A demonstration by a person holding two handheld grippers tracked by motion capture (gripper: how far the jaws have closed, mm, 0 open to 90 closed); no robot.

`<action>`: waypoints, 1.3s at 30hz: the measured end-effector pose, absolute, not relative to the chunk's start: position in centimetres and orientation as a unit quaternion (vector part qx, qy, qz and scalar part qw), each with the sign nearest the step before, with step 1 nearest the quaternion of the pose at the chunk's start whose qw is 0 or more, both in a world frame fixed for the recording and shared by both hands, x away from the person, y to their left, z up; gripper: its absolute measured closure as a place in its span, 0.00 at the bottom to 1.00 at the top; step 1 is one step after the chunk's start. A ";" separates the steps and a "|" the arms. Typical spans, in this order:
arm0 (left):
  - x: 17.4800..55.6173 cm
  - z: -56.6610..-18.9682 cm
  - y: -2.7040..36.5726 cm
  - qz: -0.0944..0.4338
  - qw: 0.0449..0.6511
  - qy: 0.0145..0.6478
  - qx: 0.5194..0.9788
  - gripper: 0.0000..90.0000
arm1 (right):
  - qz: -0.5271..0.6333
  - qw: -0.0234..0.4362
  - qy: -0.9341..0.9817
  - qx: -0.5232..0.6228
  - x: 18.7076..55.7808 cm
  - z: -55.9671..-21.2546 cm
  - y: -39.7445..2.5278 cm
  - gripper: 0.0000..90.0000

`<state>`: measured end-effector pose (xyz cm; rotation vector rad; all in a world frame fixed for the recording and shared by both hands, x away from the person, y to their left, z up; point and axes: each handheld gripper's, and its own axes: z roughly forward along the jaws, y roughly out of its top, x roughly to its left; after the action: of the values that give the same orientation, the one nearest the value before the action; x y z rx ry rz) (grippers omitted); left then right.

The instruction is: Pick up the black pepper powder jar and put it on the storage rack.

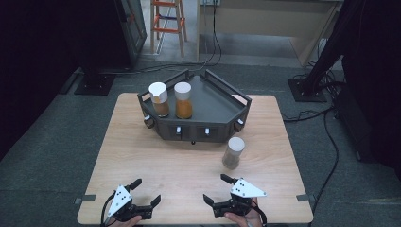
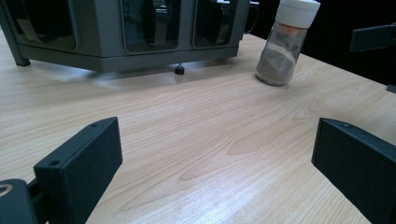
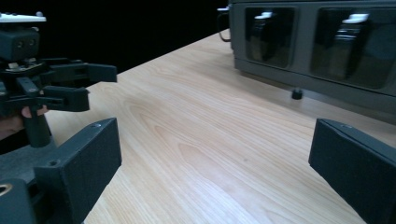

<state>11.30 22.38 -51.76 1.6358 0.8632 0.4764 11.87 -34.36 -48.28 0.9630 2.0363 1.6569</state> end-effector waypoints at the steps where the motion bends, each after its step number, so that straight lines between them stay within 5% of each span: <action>1: 11.3 -51.8 22.4 0.204 0.578 0.369 0.699 0.02 | 0.583 0.173 0.716 0.342 11.8 -48.3 -34.5 0.03; 39: 11.3 -51.8 22.4 0.204 0.578 0.370 0.699 0.02 | 0.539 0.242 0.684 0.427 13.7 -47.7 -36.0 0.03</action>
<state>11.29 22.41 -51.76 1.6344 0.8664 0.4762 13.73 -35.96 -47.69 1.1684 1.8701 1.4732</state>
